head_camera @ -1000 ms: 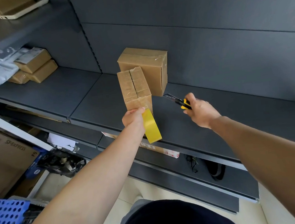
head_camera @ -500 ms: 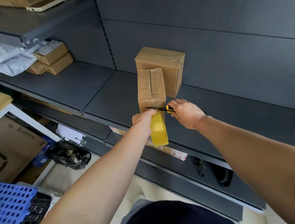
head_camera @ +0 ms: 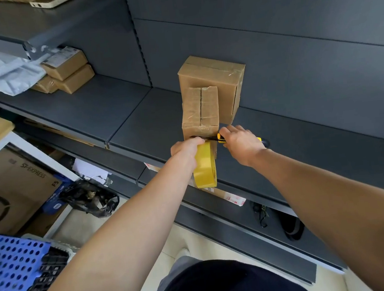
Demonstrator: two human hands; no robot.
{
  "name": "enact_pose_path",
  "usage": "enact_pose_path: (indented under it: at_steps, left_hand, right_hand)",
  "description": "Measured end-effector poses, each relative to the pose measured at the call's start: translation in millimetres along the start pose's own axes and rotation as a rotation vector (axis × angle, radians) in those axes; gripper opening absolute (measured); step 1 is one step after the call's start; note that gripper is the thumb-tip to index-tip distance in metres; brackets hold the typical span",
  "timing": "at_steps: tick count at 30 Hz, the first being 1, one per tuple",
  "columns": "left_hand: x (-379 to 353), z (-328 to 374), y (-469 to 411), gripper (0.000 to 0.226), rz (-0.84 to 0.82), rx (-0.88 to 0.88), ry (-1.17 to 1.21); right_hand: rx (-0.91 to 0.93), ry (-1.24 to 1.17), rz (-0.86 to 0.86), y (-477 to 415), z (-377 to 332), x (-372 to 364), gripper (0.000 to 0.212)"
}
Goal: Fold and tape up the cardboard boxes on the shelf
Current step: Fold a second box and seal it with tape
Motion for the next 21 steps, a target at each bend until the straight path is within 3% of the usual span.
enact_pose_path:
  at_steps: [21]
  left_hand:
    - [6,10,-12,0.054,-0.060,0.071,-0.131]
  right_hand:
    - [-0.073,0.124,0.022,-5,-7,-3,0.057]
Point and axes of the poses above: each hand's wrist, its own y-axis away from the middle knuckle, its own x-axis out of the back of the hand, z = x × y, the point moved 6 cm from there along -y, towards the middle knuckle, and after that the axes turned 8 degrees about -x, right-handed, at the moved point
